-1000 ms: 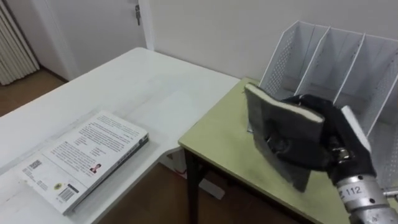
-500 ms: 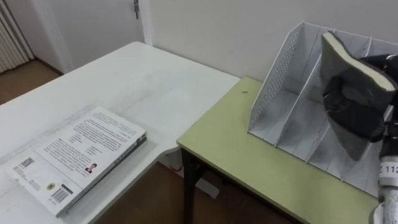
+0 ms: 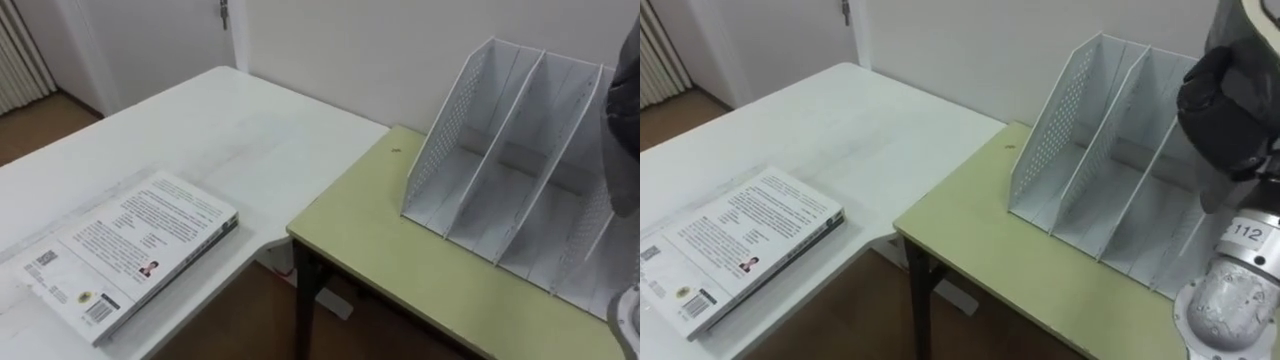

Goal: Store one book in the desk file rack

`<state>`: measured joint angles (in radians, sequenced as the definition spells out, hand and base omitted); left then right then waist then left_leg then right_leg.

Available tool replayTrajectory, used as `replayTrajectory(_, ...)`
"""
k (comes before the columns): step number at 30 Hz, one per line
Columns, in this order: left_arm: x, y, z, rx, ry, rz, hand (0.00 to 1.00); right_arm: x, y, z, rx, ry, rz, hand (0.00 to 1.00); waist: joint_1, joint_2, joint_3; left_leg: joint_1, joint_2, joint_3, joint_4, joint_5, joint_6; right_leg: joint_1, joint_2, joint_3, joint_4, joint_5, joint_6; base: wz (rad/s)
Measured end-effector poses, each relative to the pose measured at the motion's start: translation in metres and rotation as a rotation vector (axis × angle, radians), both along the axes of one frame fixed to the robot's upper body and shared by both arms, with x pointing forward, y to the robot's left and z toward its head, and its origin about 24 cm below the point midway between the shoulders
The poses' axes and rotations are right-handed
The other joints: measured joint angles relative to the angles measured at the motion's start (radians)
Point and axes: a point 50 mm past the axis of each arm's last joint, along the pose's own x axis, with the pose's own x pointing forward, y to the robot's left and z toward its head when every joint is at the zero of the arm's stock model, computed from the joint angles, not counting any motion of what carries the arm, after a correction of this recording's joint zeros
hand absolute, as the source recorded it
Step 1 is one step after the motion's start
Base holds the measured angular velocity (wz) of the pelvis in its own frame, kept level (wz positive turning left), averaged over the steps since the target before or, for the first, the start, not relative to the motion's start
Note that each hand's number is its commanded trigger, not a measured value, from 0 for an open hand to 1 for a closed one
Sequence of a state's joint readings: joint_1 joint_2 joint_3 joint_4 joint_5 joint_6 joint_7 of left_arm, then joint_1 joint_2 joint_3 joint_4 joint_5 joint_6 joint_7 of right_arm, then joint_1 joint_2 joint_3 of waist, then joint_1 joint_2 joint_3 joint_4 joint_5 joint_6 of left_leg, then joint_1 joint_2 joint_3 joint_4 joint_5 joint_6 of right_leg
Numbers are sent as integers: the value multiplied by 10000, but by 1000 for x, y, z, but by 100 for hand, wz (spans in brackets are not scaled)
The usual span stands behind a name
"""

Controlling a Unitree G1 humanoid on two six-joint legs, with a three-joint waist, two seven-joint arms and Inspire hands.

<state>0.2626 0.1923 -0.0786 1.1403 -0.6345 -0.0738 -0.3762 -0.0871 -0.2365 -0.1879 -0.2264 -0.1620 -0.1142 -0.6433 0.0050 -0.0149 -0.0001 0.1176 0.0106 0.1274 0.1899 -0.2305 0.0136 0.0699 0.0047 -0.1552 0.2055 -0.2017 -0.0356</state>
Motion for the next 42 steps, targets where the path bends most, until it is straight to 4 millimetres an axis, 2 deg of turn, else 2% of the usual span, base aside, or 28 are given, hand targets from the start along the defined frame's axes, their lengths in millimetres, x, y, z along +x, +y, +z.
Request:
replayTrajectory(9, 1, 0, -1, 162, 106, -78, 0, 3, -3, -5, 199, 143, -241, 100, -3, 2, 32, -24, -7, -2, -23, 0, 0, -4, -1, -9, -9, 2, 5, 0)
replayTrajectory(28, 0, 3, -1, 290, 230, 176, 0, 6, -8, -16, 660, 564, -410, 100, 14, -186, -25, -7, -12, -3, -15, 1, 2, -6, -13, -26, 8, 2, 6, 0)
replayTrajectory(31, 1, 3, 0, 284, 239, 215, 0, 12, -14, -22, 696, 924, -569, 100, -25, -228, -24, -2, -14, -5, -12, 2, 3, -9, -18, -28, 71, 2, 6, 0)
replayTrajectory(32, 1, 3, 0, 284, 232, 212, 0, 13, -18, -23, 780, 991, -712, 100, -25, -284, 10, -7, -15, -11, -12, 2, 4, -10, -20, -33, 70, 2, 6, 0)
replayTrajectory(39, 2, 3, 0, 354, 232, 11, 0, 13, -29, -23, 818, 1007, -1196, 100, -14, -265, 3, -33, -20, -63, -10, 3, 5, -2, -20, -83, -14, 1, 8, 2)
replayTrajectory(42, 2, 4, 0, 430, 257, -139, 0, 18, -33, -22, 1145, 920, -1255, 100, -37, -268, 5, -34, -23, -62, -19, 3, 5, 3, -18, -83, -13, 1, 8, 0)
